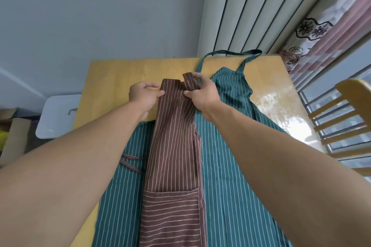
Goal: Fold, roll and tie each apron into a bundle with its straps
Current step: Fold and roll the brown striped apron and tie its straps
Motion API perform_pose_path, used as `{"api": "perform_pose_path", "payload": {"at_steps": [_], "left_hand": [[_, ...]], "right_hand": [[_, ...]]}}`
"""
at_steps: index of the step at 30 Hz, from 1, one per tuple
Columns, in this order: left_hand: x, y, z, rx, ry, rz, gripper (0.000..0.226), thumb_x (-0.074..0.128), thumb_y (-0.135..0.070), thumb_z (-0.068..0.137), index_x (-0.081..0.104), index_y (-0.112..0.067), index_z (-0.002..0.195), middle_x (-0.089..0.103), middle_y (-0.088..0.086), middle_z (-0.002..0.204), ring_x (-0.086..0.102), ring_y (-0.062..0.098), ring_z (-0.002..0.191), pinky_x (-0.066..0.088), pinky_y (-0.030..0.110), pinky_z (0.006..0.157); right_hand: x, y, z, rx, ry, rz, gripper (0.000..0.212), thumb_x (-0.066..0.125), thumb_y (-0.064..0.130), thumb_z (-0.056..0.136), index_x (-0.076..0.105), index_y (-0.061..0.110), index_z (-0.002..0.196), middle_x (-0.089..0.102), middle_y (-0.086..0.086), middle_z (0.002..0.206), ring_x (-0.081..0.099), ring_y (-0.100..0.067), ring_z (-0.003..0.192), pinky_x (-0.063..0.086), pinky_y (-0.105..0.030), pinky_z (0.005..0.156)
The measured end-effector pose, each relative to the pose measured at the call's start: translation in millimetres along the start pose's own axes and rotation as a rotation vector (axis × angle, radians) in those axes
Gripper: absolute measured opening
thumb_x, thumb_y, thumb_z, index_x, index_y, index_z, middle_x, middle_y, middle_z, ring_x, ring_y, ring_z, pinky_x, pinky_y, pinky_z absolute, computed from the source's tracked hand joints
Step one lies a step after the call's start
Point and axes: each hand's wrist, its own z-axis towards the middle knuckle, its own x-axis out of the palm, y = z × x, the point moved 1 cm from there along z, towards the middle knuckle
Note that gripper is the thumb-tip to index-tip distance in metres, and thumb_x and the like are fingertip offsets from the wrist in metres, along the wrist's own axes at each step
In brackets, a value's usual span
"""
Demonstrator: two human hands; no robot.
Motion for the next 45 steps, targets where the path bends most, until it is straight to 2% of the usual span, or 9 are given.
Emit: {"api": "perform_pose_path", "payload": {"at_steps": [5, 10, 16, 20, 25, 30, 36, 42, 45], "left_hand": [[6, 10, -15, 0.089, -0.168, 0.119, 0.017, 0.078, -0.024, 0.088, 0.064, -0.024, 0.098, 0.068, -0.005, 0.100, 0.067, 0.017, 0.096, 0.048, 0.026, 0.070], [3, 46, -64, 0.652, 0.065, 0.744, 0.025, 0.057, -0.031, 0.101, 0.061, -0.023, 0.125, 0.062, -0.005, 0.123, 0.055, 0.012, 0.116, 0.042, 0.029, 0.096], [-4, 90, -69, 0.508, 0.242, 0.845, 0.059, 0.039, -0.040, 0.108, 0.019, -0.024, 0.161, 0.030, -0.001, 0.165, 0.029, 0.017, 0.152, 0.023, 0.039, 0.123], [-7, 102, -68, 0.567, 0.258, 0.967, 0.062, 0.020, -0.053, 0.106, 0.015, -0.027, 0.162, 0.011, -0.004, 0.170, 0.003, 0.013, 0.157, 0.003, 0.037, 0.128], [-10, 114, -63, 0.504, 0.213, 1.234, 0.087, 0.010, -0.077, 0.093, -0.003, -0.027, 0.162, -0.013, 0.001, 0.170, -0.018, 0.020, 0.156, -0.012, 0.046, 0.126], [0, 120, -62, 0.309, 0.117, 1.170, 0.111, 0.026, -0.087, 0.084, -0.004, -0.015, 0.163, -0.006, 0.006, 0.171, -0.009, 0.027, 0.157, -0.002, 0.049, 0.127], [6, 107, -55, 0.179, 0.066, 0.911, 0.113, 0.028, -0.086, 0.084, 0.006, -0.009, 0.162, 0.001, 0.006, 0.171, -0.004, 0.024, 0.157, -0.001, 0.047, 0.127], [-5, 101, -62, 0.212, -0.153, 0.516, 0.067, 0.049, -0.056, 0.099, 0.041, -0.016, 0.152, 0.037, 0.007, 0.160, 0.027, 0.027, 0.150, 0.025, 0.048, 0.123], [-21, 101, -78, 0.314, -0.293, 0.496, 0.033, 0.066, -0.030, 0.096, 0.059, -0.021, 0.127, 0.058, -0.001, 0.128, 0.050, 0.023, 0.125, 0.044, 0.041, 0.104]], "right_hand": [[1, -5, 5, -0.098, 0.066, -0.272, 0.086, 0.069, 0.014, 0.096, 0.016, 0.028, 0.163, 0.035, 0.000, 0.163, 0.039, -0.021, 0.147, 0.045, -0.037, 0.111], [-5, -22, -9, -0.052, 0.049, -0.473, 0.078, 0.072, 0.040, 0.093, 0.029, 0.021, 0.155, 0.056, -0.004, 0.143, 0.062, -0.018, 0.114, 0.051, -0.031, 0.091], [-25, -46, -33, 0.156, 0.190, -0.804, 0.047, 0.076, 0.056, 0.084, 0.064, 0.016, 0.106, 0.062, 0.002, 0.090, 0.062, -0.014, 0.083, 0.053, -0.032, 0.076], [-28, -56, -39, 0.278, 0.370, -1.072, 0.051, 0.072, 0.047, 0.091, 0.066, 0.007, 0.121, 0.067, -0.007, 0.121, 0.070, -0.025, 0.100, 0.060, -0.041, 0.090], [-29, -57, -47, 0.454, 0.234, -0.753, 0.045, 0.072, 0.030, 0.095, 0.055, -0.001, 0.123, 0.071, -0.023, 0.111, 0.076, -0.030, 0.085, 0.065, -0.041, 0.069], [-15, -70, -70, 0.359, 0.243, -0.570, 0.045, 0.083, 0.012, 0.084, 0.055, 0.013, 0.120, 0.069, -0.010, 0.117, 0.071, -0.028, 0.101, 0.061, -0.040, 0.086], [-12, -93, -88, 0.287, 0.026, 0.123, 0.050, 0.031, -0.021, 0.085, 0.064, 0.015, 0.097, 0.074, -0.005, 0.095, 0.069, -0.018, 0.082, 0.058, -0.033, 0.067], [-22, -105, -90, 0.183, -0.262, -0.140, 0.023, 0.054, 0.016, 0.103, 0.050, 0.024, 0.124, 0.060, 0.007, 0.119, 0.064, -0.011, 0.096, 0.052, -0.027, 0.075], [-15, -112, -117, 0.085, -0.393, -0.250, 0.039, 0.069, 0.044, 0.093, 0.045, 0.027, 0.120, 0.055, 0.014, 0.110, 0.060, -0.004, 0.092, 0.049, -0.025, 0.075]]}}
